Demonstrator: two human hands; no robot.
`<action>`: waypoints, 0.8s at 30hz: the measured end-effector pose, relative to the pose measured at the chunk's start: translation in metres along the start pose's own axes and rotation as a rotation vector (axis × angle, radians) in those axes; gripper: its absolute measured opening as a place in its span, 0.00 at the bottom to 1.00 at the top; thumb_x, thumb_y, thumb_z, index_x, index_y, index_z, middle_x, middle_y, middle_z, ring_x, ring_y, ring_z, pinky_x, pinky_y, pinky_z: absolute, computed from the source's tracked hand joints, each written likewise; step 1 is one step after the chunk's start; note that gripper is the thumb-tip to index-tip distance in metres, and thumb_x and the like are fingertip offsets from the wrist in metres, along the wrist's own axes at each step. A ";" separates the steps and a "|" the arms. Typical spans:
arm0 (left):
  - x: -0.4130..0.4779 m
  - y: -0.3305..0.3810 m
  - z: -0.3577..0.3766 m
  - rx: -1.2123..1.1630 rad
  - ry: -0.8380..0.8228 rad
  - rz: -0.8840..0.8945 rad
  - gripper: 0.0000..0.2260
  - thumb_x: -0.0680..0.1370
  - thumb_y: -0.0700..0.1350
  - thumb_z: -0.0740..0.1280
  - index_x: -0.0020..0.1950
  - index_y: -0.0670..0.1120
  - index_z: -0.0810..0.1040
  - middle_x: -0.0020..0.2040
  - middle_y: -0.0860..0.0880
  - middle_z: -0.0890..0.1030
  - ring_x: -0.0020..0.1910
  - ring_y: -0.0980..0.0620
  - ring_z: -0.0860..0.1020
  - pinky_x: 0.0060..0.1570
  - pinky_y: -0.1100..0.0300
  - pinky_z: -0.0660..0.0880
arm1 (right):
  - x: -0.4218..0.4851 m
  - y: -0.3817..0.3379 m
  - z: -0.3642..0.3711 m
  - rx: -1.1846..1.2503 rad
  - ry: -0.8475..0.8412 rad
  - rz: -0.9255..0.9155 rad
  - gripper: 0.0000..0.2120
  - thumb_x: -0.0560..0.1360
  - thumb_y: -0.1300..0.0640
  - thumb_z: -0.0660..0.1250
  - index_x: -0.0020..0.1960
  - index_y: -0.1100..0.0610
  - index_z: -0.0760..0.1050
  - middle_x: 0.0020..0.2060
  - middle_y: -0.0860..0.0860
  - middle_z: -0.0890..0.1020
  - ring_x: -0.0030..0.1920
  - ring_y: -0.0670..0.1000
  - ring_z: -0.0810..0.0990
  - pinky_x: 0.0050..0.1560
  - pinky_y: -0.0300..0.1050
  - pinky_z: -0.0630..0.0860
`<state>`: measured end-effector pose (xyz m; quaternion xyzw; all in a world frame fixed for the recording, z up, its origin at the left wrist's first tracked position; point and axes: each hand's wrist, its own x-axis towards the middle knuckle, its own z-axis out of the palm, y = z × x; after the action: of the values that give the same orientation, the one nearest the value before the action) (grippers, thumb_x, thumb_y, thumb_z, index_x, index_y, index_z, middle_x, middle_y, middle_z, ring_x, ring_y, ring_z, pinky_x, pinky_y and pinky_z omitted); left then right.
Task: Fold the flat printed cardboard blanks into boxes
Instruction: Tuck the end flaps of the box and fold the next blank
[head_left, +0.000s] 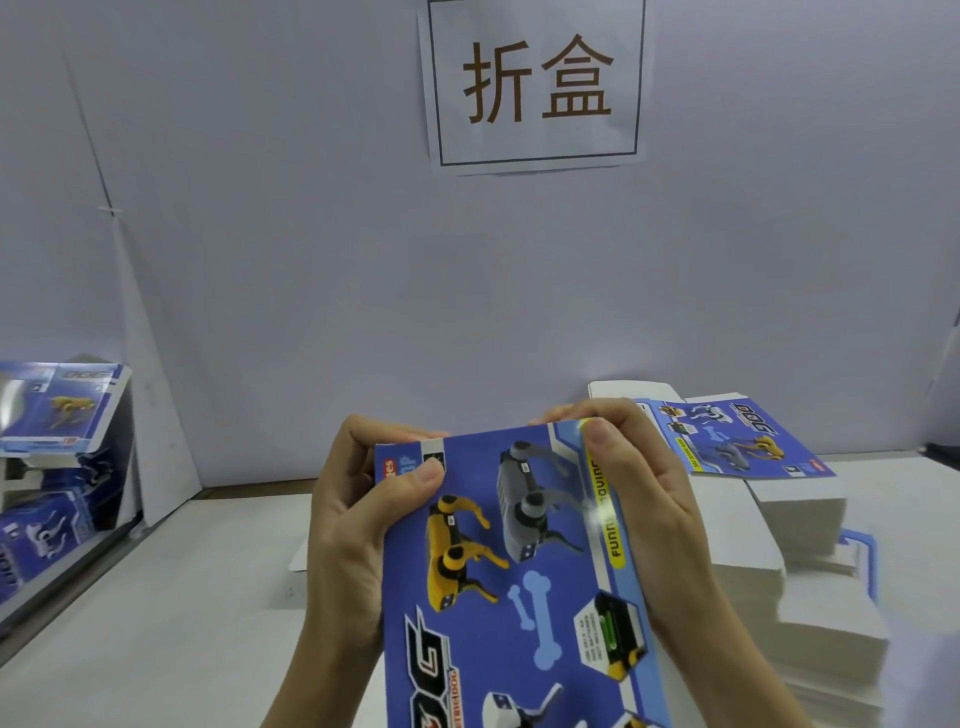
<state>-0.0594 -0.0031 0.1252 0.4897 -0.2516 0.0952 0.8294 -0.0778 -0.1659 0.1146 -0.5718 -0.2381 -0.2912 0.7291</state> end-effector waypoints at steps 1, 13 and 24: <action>0.000 0.002 0.000 0.008 0.003 -0.007 0.07 0.64 0.38 0.67 0.33 0.51 0.77 0.36 0.49 0.81 0.29 0.49 0.80 0.25 0.59 0.77 | -0.001 0.000 0.001 -0.018 -0.001 -0.025 0.10 0.77 0.56 0.59 0.46 0.53 0.79 0.42 0.48 0.84 0.42 0.46 0.84 0.37 0.38 0.80; 0.007 0.005 -0.008 0.052 0.038 -0.079 0.06 0.63 0.39 0.69 0.33 0.51 0.78 0.35 0.46 0.81 0.28 0.47 0.81 0.24 0.58 0.77 | 0.002 0.005 -0.006 -0.105 -0.085 0.028 0.13 0.78 0.48 0.57 0.55 0.46 0.78 0.59 0.45 0.81 0.57 0.48 0.81 0.48 0.40 0.80; 0.030 -0.014 -0.042 -0.136 0.349 -0.479 0.14 0.81 0.45 0.58 0.49 0.38 0.78 0.35 0.41 0.83 0.27 0.47 0.81 0.26 0.60 0.78 | 0.003 0.023 -0.039 -0.234 -0.436 0.275 0.25 0.70 0.67 0.68 0.65 0.54 0.71 0.50 0.37 0.84 0.54 0.37 0.80 0.53 0.33 0.76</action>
<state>-0.0146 0.0234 0.1126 0.4548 0.0117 -0.0377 0.8897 -0.0591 -0.2002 0.0914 -0.7281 -0.2744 -0.0851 0.6223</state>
